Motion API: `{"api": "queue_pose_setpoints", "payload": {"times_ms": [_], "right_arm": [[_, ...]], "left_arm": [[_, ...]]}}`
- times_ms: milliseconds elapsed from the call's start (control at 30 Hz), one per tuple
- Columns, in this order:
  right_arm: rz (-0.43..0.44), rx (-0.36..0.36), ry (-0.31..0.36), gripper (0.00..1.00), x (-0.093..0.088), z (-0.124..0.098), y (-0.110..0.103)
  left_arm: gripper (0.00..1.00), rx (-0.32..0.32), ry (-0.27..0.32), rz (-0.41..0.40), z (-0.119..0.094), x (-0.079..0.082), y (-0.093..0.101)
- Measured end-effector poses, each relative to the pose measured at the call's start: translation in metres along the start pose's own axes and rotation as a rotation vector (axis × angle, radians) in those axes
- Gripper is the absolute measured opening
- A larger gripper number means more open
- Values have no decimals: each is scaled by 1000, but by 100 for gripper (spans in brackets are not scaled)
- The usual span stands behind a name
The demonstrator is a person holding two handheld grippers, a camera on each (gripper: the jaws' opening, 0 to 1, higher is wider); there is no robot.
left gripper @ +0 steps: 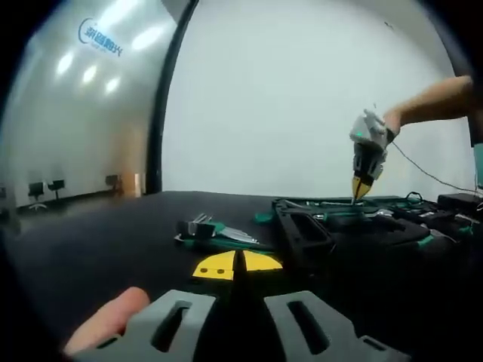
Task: Pick up the tools and put them into their designated positions in the toolbox.
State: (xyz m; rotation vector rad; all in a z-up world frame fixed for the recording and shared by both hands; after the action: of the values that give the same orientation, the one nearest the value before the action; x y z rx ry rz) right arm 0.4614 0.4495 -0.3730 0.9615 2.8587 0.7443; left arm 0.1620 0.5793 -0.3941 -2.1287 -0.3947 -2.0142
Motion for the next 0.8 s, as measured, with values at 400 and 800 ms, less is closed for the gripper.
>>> {"api": "queue_pose_setpoints", "payload": {"times_ms": [400, 800], "right_arm": [[2, 30, -14, 0, -1, 6, 2], [14, 34, -26, 0, 1, 9, -3]], "left_arm": [[5, 2, 2, 2, -1, 0, 0], [5, 4, 2, 2, 1, 0, -1]]}}
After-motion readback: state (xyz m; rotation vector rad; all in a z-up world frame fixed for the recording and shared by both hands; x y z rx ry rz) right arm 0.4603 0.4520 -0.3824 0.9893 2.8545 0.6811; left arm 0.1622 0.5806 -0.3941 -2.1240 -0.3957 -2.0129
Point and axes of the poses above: the point that each gripper's makers call its tool centre point, and the gripper's own axes: z roughly forward along the fingers, y roughly to its right, x roughly out of its top, the point moved 3 cm from there along -z, roughly backward along the fingers, and after that the axes turned 10 degrees about -x, right-handed, at the moved point
